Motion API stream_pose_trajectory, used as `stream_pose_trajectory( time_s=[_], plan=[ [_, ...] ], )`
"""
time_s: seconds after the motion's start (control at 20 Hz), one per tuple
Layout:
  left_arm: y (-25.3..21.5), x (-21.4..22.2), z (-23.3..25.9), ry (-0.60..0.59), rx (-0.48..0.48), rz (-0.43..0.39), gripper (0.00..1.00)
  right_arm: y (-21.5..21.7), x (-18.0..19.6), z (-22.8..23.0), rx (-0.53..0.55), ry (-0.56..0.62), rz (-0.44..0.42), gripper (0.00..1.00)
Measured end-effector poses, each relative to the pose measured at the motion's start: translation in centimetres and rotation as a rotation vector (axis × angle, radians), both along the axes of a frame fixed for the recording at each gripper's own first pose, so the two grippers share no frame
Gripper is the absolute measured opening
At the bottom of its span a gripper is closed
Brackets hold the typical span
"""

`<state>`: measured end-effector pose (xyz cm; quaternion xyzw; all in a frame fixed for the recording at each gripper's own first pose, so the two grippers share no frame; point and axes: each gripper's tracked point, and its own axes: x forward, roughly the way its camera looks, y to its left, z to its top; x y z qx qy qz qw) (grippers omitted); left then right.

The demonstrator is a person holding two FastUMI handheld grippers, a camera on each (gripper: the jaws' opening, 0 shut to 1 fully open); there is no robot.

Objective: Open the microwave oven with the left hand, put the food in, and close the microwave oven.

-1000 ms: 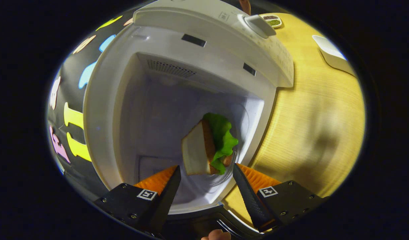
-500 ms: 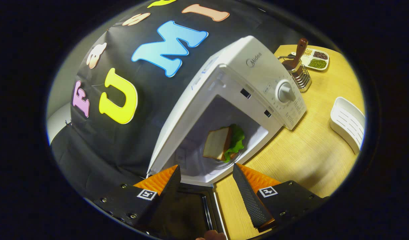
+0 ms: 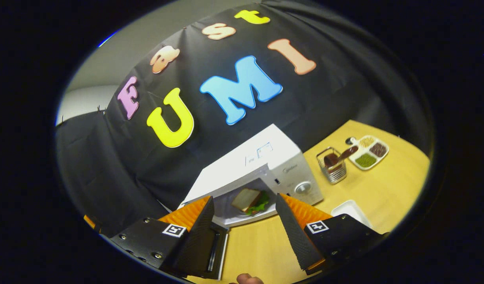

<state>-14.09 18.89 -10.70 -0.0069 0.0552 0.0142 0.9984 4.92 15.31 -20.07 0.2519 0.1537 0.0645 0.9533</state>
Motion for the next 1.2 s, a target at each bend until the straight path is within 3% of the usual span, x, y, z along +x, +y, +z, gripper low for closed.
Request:
stream_pose_trajectory(
  time_s=[0.4,0.65,0.8,0.9,1.2],
  plan=[
    [-0.7,1.5,0.9,-0.011,0.075,0.004,0.94,-7.6,-5.8,12.1,-0.483,-0.275,-0.165,0.94],
    [-1.1,0.7,0.9,-0.009,0.117,-0.004,0.98,-6.8,-7.4,15.1,-0.503,-0.347,-0.173,0.94],
    [0.4,-0.6,0.3,0.016,0.14,0.041,0.43,-6.1,-7.7,15.1,-0.483,-0.344,-0.151,0.94],
    [0.2,-1.4,-0.9,0.046,0.106,0.016,0.07,-6.2,-7.7,15.0,-0.473,-0.339,-0.153,0.94],
    [5.3,-5.9,-7.3,0.193,0.149,0.103,0.07,-6.7,-7.5,15.0,-0.439,-0.312,-0.161,0.94]
  ],
)
